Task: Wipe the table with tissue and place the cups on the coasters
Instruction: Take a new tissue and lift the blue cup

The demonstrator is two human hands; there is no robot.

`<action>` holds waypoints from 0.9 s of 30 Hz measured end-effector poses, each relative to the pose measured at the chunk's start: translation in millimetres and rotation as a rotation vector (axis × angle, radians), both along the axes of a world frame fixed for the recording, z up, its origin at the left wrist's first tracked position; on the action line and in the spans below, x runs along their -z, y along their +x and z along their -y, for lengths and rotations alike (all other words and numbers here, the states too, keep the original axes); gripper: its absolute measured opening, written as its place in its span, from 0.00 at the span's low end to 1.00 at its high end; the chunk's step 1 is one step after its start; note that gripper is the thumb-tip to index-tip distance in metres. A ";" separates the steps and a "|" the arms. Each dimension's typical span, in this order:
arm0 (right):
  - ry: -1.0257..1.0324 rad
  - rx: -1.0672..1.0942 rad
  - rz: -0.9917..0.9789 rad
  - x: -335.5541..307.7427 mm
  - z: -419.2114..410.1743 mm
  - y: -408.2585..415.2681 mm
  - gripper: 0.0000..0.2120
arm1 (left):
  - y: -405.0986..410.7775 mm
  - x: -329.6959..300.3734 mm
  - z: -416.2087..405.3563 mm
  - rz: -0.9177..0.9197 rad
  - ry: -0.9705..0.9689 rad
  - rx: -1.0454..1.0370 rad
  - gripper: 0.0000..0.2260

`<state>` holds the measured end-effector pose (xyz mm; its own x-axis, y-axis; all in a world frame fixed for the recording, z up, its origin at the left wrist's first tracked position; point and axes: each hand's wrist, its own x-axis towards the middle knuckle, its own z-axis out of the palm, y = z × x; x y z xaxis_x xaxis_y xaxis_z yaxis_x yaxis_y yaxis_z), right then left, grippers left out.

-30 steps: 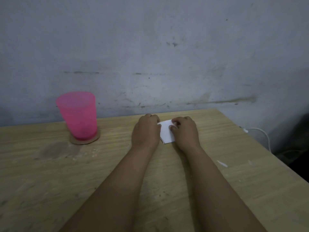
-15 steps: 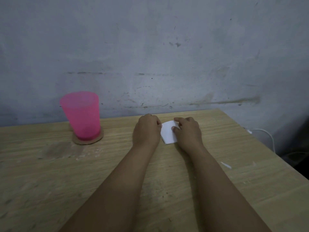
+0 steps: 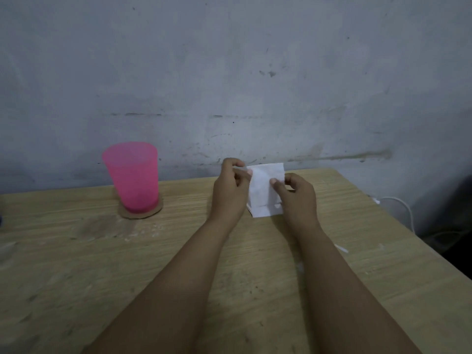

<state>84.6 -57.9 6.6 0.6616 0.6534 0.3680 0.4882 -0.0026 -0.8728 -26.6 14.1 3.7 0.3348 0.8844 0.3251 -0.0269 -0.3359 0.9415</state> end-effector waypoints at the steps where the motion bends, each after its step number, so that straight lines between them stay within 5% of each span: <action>1: 0.026 0.011 -0.005 -3.9 2.5 -1.1 0.05 | -2.4 -2.3 2.4 0.020 -0.041 0.032 0.08; 5: 0.137 0.024 -0.076 -19.5 10.9 -14.1 0.04 | -21.5 -11.7 10.6 0.000 -0.082 0.108 0.14; 12: 0.155 -0.159 -0.226 -41.7 29.7 -87.2 0.08 | -97.7 -35.9 34.1 -0.061 -0.093 0.103 0.05; 27: 0.070 -0.331 -0.352 -49.6 -26.2 -304.8 0.12 | -337.0 -34.9 15.1 -0.193 -0.092 -0.246 0.08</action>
